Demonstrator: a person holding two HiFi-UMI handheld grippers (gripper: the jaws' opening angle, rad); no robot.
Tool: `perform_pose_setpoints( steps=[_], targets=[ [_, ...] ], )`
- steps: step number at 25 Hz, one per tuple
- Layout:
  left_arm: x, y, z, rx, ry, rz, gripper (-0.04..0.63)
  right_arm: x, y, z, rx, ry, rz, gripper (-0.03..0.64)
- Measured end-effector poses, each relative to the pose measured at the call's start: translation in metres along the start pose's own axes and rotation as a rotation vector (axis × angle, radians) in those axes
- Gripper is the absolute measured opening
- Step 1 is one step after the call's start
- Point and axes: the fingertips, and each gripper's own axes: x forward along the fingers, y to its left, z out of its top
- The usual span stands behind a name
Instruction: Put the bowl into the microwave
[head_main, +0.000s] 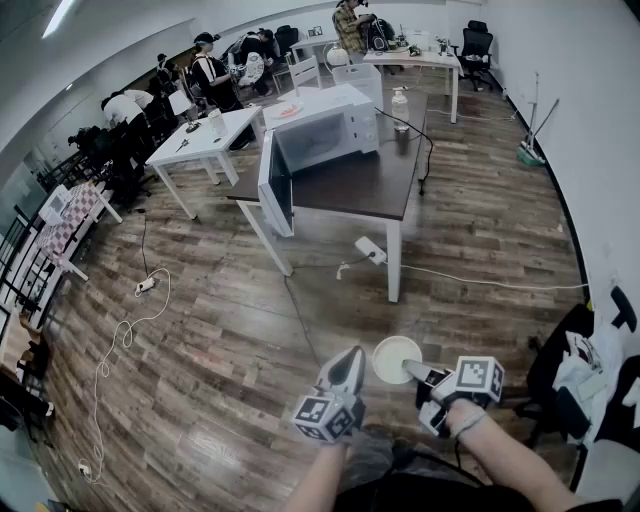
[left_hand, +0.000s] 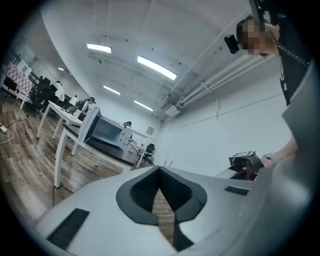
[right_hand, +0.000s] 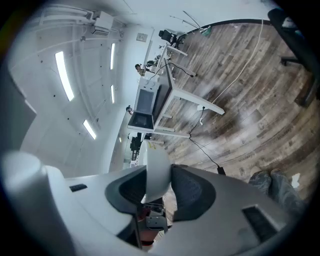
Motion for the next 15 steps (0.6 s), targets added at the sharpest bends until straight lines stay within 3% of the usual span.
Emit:
perform_pose_setpoints(
  steps=[9,15],
  targets=[
    [-0.002,-0.005,-0.007,0.005,-0.011,0.034,0.011,-0.013,-0.007,0.010,-0.034,-0.008,-0.005,0.137],
    [0.034,0.017,-0.006,0.004,-0.009,0.046,0.011,0.005,-0.005,0.041,-0.037,-0.010,-0.023,0.138]
  ],
)
